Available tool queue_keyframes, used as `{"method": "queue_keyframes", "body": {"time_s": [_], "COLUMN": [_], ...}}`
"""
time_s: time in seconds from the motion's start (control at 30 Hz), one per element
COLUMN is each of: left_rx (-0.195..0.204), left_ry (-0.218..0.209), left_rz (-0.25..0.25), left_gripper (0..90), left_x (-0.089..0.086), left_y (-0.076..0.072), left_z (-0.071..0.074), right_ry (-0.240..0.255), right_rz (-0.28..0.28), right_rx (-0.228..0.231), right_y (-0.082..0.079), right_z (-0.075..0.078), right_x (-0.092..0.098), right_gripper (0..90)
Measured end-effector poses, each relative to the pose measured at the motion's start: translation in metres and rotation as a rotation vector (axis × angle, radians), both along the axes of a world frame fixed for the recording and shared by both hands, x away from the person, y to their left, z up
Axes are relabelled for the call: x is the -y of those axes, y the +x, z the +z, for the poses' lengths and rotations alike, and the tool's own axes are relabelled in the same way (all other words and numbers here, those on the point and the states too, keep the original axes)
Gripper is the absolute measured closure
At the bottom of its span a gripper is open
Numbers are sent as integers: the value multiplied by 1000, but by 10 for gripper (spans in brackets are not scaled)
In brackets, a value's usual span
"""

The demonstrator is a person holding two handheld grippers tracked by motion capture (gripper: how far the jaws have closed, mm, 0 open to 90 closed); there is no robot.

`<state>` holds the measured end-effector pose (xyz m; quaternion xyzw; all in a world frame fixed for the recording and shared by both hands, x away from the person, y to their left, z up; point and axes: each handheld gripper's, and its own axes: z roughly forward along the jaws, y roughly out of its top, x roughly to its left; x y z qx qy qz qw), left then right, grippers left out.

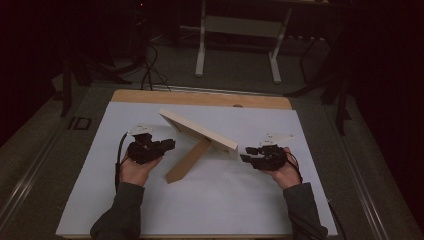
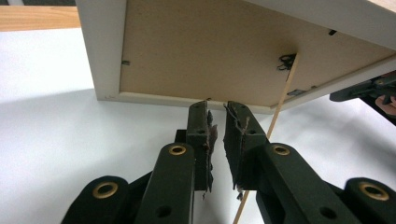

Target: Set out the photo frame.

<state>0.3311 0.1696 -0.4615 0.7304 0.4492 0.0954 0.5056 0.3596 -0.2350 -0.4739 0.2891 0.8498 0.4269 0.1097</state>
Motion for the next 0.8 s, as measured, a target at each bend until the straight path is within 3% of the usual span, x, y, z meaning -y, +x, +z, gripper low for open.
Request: {"method": "queue_keyframes", "body": {"time_s": [0.17,0.43,0.5,0.67,0.8], "left_rx": [12,56,60,58,49], "left_ry": [22,12,0,-3,8], "left_rz": [16,31,32,53,59], "left_gripper": [811,803,804,861,900], "left_x": [4,4,4,8,14], "left_y": [0,0,1,7,14], "left_z": [3,8,9,11,11], "right_ry": [18,22,22,18,27], "right_rz": [-35,-98,-101,-104,-118], "right_rx": [5,42,47,71,83], "right_y": [2,1,1,0,0], "right_z": [0,3,2,0,0], "right_x": [2,1,0,-8,-14], "right_gripper": [624,629,661,862,900]}}
